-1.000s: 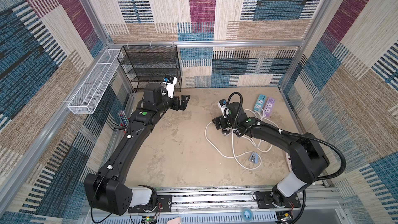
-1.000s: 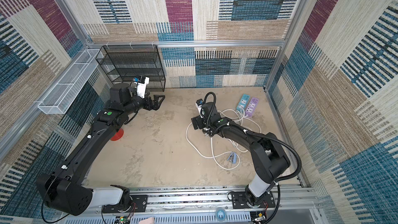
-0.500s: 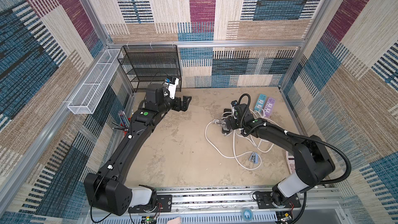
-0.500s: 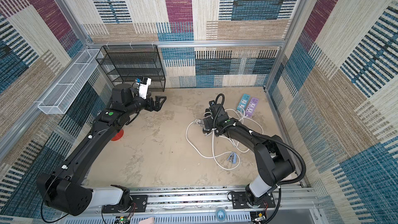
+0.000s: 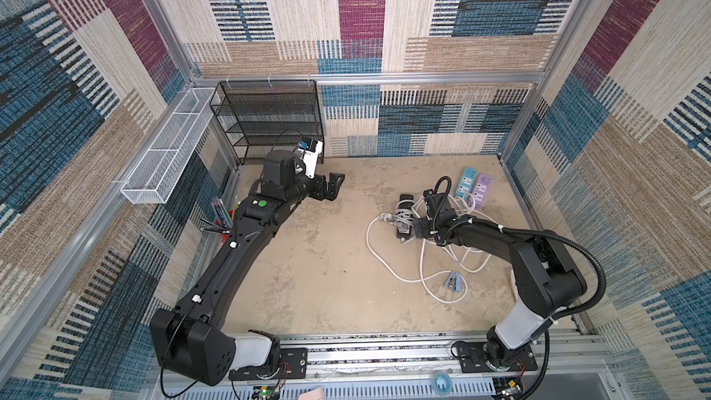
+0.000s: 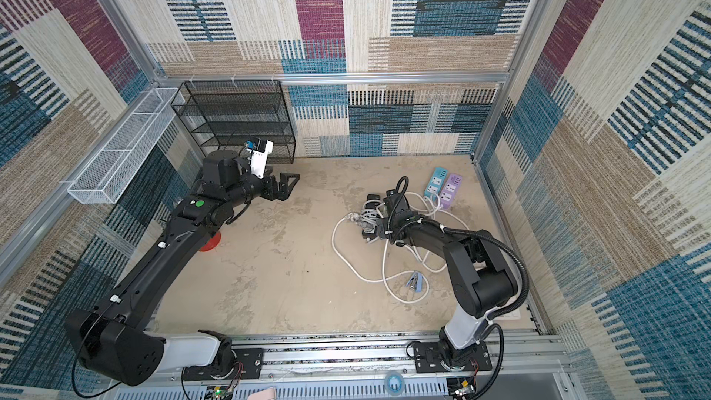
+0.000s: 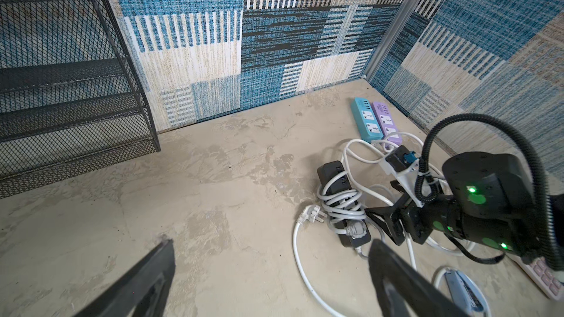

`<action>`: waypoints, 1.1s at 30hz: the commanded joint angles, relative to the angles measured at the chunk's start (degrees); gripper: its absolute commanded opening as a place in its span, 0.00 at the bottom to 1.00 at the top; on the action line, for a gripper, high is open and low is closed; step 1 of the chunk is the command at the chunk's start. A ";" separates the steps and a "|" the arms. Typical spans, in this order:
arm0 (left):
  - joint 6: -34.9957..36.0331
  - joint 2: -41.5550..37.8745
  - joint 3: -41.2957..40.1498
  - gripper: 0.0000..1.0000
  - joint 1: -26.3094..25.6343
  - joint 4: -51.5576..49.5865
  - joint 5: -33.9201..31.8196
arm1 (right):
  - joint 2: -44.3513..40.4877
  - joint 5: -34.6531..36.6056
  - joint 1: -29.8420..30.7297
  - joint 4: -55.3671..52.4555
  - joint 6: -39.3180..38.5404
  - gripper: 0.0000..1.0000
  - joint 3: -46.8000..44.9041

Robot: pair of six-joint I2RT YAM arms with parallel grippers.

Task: Unwrap the cord wrapped around the power strip
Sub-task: Adjust the power strip at the center of the board.

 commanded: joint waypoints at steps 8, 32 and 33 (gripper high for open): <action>2.06 -0.33 0.42 1.00 -0.10 0.33 -0.53 | 7.55 -3.19 2.28 4.46 0.39 0.98 11.10; 2.63 -1.12 0.32 1.00 -0.06 0.02 -1.78 | -8.01 -14.15 8.06 -0.40 -5.51 0.98 16.04; 2.72 -1.25 0.36 0.99 -0.10 0.02 -1.96 | -8.13 -16.34 9.40 -0.83 -5.38 0.98 16.23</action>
